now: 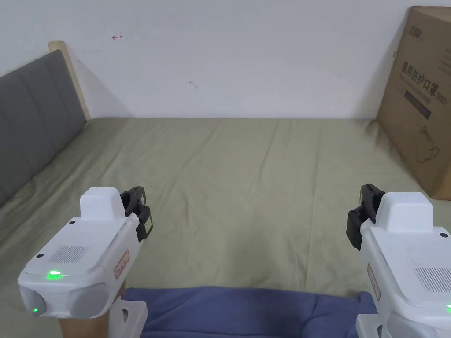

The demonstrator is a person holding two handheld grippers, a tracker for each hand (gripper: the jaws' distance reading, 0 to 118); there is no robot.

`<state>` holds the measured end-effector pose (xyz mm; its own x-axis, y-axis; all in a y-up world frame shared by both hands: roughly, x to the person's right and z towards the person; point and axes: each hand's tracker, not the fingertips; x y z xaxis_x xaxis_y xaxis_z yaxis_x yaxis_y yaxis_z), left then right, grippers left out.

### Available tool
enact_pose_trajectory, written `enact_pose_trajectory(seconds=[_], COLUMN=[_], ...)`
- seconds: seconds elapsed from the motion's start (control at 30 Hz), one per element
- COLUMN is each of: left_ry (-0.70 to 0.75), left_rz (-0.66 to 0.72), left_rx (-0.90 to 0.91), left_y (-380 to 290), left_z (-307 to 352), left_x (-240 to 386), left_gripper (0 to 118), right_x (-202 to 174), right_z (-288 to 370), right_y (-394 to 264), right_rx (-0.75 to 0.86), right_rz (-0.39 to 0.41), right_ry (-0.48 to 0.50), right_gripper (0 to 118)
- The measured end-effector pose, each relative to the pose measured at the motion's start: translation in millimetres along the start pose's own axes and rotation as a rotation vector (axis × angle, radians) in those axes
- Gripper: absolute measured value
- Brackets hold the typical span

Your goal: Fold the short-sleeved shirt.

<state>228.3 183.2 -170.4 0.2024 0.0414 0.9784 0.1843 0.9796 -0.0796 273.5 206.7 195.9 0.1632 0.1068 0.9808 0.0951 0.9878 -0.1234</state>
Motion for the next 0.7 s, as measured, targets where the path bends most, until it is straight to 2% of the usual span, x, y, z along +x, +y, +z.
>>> enact_pose_trajectory(seconds=[0.17, 0.33, 0.47, 0.5, 0.53, 0.57, 0.63, 0.67, 0.7], left_ry=[-0.034, -0.127, -0.155, -0.152, -0.147, -0.118, -0.114, -0.124, -0.146], left_rz=[0.056, 0.329, 0.443, 0.463, 0.474, 0.486, 0.517, 0.539, 0.555], left_rx=[-0.224, -0.493, -0.645, -0.667, -0.693, -0.719, -0.758, -0.799, -0.839], left_y=[-19, -71, -110, -121, -130, -135, -150, -159, -166], left_z=[-20, -50, -58, -60, -62, -61, -63, -66, -68], left_x=[-35, -105, -142, -151, -158, -160, -168, -171, -175], left_gripper=[0, 0, 0, 6, 24, 46, 104, 114, 114], right_x=[-4, -10, -15, -16, -18, -20, -22, -23, -25], right_z=[-8, -18, -26, -28, -31, -33, -38, -41, -45], right_y=[-1, -4, -9, -11, -13, -14, -19, -22, -25], right_rx=[-0.007, -0.033, -0.055, -0.062, -0.069, -0.075, -0.087, -0.098, -0.108], right_rz=[0.002, 0.012, 0.022, 0.025, 0.030, 0.032, 0.032, 0.030, 0.030], right_ry=[0.009, 0.015, 0.015, 0.016, 0.014, 0.014, 0.014, 0.009, 0.005], right_gripper=[0, 0, 0, 0, 0, 0, 0, 0, 0])
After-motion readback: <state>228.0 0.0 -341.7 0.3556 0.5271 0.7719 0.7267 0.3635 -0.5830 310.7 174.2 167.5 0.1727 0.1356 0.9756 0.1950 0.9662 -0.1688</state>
